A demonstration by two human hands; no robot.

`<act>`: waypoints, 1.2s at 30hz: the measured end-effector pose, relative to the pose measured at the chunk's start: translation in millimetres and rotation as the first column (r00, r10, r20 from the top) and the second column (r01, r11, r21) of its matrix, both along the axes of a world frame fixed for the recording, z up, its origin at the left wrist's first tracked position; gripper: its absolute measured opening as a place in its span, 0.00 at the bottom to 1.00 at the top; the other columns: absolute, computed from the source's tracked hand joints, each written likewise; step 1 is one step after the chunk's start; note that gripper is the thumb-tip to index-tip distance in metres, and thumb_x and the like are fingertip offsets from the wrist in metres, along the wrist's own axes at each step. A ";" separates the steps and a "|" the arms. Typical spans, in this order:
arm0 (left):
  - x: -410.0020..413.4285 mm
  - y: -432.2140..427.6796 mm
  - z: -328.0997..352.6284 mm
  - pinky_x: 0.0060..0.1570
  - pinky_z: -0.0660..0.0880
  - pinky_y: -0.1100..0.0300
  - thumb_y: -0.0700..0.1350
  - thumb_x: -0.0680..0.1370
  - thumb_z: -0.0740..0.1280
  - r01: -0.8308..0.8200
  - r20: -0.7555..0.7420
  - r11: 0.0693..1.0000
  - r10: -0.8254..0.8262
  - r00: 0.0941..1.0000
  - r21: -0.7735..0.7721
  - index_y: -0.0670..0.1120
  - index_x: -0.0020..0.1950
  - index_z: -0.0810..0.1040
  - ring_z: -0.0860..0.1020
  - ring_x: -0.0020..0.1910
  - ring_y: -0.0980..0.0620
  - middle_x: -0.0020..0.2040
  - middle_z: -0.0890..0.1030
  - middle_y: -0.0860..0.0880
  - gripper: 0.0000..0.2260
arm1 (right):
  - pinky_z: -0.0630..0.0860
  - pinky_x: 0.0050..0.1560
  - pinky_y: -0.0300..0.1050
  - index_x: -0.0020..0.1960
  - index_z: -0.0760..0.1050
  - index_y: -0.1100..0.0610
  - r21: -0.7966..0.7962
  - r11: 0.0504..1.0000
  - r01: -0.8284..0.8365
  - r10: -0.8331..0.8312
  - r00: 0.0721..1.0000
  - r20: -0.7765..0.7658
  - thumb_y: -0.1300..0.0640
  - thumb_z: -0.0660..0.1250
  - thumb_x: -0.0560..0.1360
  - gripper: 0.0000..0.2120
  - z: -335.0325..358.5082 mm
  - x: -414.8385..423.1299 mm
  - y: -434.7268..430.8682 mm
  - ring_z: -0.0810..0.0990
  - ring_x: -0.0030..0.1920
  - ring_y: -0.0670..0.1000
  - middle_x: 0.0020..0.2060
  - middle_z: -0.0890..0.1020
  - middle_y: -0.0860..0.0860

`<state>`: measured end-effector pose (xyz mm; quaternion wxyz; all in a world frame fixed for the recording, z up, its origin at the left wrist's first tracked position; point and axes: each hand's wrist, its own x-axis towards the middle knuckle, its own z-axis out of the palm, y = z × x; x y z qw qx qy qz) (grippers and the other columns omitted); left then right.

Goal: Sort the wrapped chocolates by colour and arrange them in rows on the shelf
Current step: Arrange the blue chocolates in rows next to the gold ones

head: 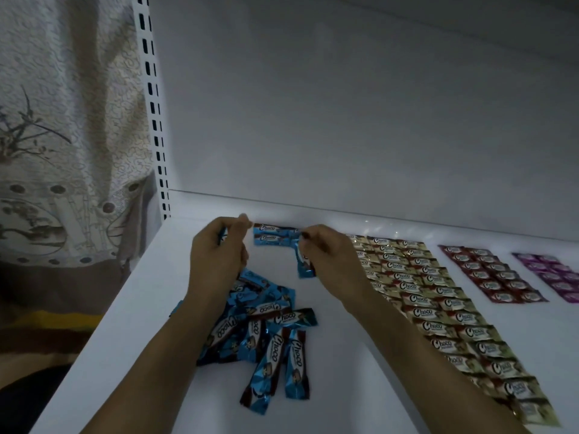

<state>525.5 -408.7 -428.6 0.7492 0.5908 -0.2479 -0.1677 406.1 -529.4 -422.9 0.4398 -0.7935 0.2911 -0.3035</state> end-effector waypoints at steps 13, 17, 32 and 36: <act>1.6 0.6 2.5 0.20 0.60 0.67 0.45 0.81 0.64 0.002 -0.112 1.000 -0.003 0.994 -0.004 0.46 0.45 0.74 0.61 0.19 0.60 0.24 0.67 0.56 0.06 | 0.75 0.45 0.39 0.54 0.81 0.56 -0.564 0.796 -0.218 0.081 0.963 -0.257 0.62 0.62 0.75 0.12 -22.8 -20.1 2.2 0.82 0.43 0.47 0.43 0.84 0.49; 2.2 -0.3 5.1 0.21 0.61 0.67 0.49 0.81 0.64 -0.032 -0.123 0.999 0.032 0.992 0.001 0.46 0.47 0.75 0.62 0.21 0.60 0.25 0.68 0.56 0.07 | 0.68 0.44 0.47 0.56 0.81 0.56 -0.688 0.662 -0.298 -0.014 0.912 -0.409 0.59 0.60 0.74 0.14 -28.2 -8.8 2.7 0.79 0.44 0.56 0.46 0.84 0.53; 2.7 1.5 4.8 0.22 0.62 0.67 0.40 0.82 0.61 0.070 -0.182 0.997 -0.075 0.980 -0.035 0.46 0.51 0.77 0.67 0.27 0.58 0.43 0.85 0.51 0.05 | 0.72 0.42 0.35 0.53 0.81 0.55 -0.259 0.959 -0.113 0.086 0.990 -0.114 0.63 0.59 0.79 0.12 -12.2 21.9 3.2 0.78 0.40 0.44 0.43 0.82 0.49; -0.6 1.3 5.8 0.24 0.62 0.65 0.40 0.81 0.62 0.108 -0.136 0.993 -0.113 0.984 -0.041 0.46 0.48 0.77 0.67 0.27 0.58 0.32 0.80 0.55 0.06 | 0.71 0.35 0.28 0.46 0.81 0.54 0.233 0.953 -0.194 0.163 0.976 0.144 0.55 0.61 0.79 0.11 19.8 13.7 25.5 0.81 0.33 0.44 0.35 0.83 0.50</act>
